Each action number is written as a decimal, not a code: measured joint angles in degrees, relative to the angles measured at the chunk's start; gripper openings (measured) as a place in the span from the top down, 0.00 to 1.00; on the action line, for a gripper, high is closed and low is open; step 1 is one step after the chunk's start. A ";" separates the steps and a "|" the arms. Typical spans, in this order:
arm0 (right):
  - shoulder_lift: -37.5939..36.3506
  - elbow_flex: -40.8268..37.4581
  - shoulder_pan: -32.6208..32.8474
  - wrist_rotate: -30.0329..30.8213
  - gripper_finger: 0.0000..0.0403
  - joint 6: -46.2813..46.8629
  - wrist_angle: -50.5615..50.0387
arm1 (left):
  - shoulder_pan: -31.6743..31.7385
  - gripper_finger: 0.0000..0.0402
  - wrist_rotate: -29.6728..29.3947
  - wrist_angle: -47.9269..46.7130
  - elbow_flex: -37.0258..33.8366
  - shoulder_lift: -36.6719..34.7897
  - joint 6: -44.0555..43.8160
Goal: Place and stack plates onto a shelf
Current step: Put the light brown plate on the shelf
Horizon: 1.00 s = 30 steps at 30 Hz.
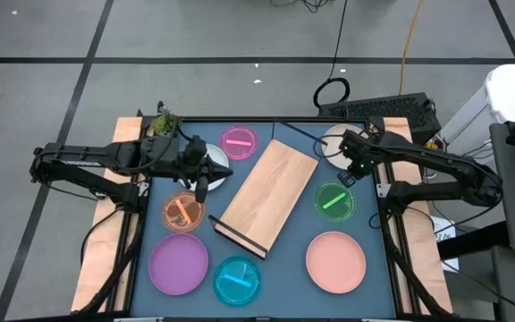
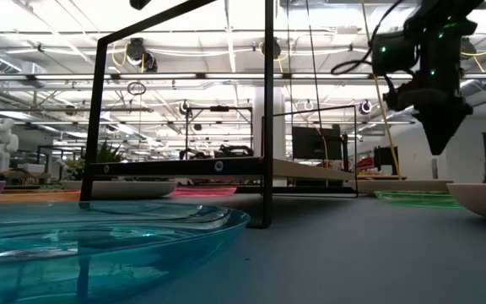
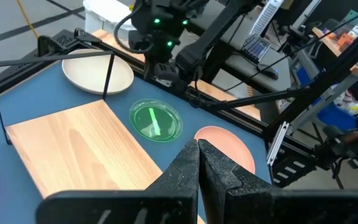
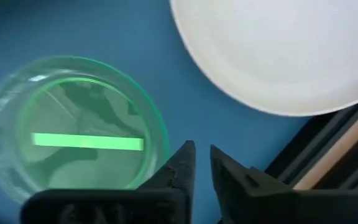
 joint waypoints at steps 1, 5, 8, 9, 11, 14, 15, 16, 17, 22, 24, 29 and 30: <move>0.70 -0.05 -0.60 0.09 0.86 -2.15 0.43 | 0.08 0.99 0.00 0.00 0.00 0.00 -0.19; 3.07 -0.05 -1.93 1.85 0.74 -11.08 3.87 | 0.11 0.99 0.00 -0.02 0.00 0.00 -0.54; 4.90 -0.05 -2.29 1.67 0.66 -14.63 6.33 | 0.10 0.99 0.00 -0.02 0.00 0.00 -0.75; 5.46 -0.05 -2.23 1.67 0.63 -15.24 6.98 | 0.09 0.99 0.00 -0.02 0.00 0.00 -1.05; 6.83 -0.05 -2.12 1.68 0.58 -16.38 8.03 | 0.11 0.99 0.00 -0.02 0.00 0.00 -1.82; 8.82 -0.05 -2.11 1.82 0.52 -18.25 10.06 | 0.10 0.99 0.00 -0.02 0.00 0.00 -2.65; 9.44 -0.05 -2.11 1.85 0.50 -19.00 10.45 | 0.08 0.99 0.00 -0.02 0.00 0.00 -2.97; 10.03 -0.05 -2.11 1.85 0.48 -19.64 10.69 | 0.08 0.99 0.02 -0.02 0.00 0.00 -3.31; 10.64 -0.05 -2.11 1.85 0.47 -20.34 10.87 | 0.08 0.99 0.00 -0.03 0.00 0.00 -3.59; 12.24 -0.05 -2.11 3.18 0.42 -24.32 11.06 | -0.33 0.99 0.00 -0.02 0.00 0.00 -3.51; 12.28 -0.05 -2.11 3.57 0.41 -28.36 11.36 | -0.38 0.99 0.02 -0.04 0.00 0.00 -3.43; 11.70 -0.05 -2.11 3.58 0.41 -36.47 13.44 | -0.35 0.99 0.01 -0.04 0.00 0.00 -3.40; 11.72 -0.05 -2.11 3.59 0.41 -37.26 13.63 | -0.35 0.99 0.02 -0.04 0.00 0.00 -3.38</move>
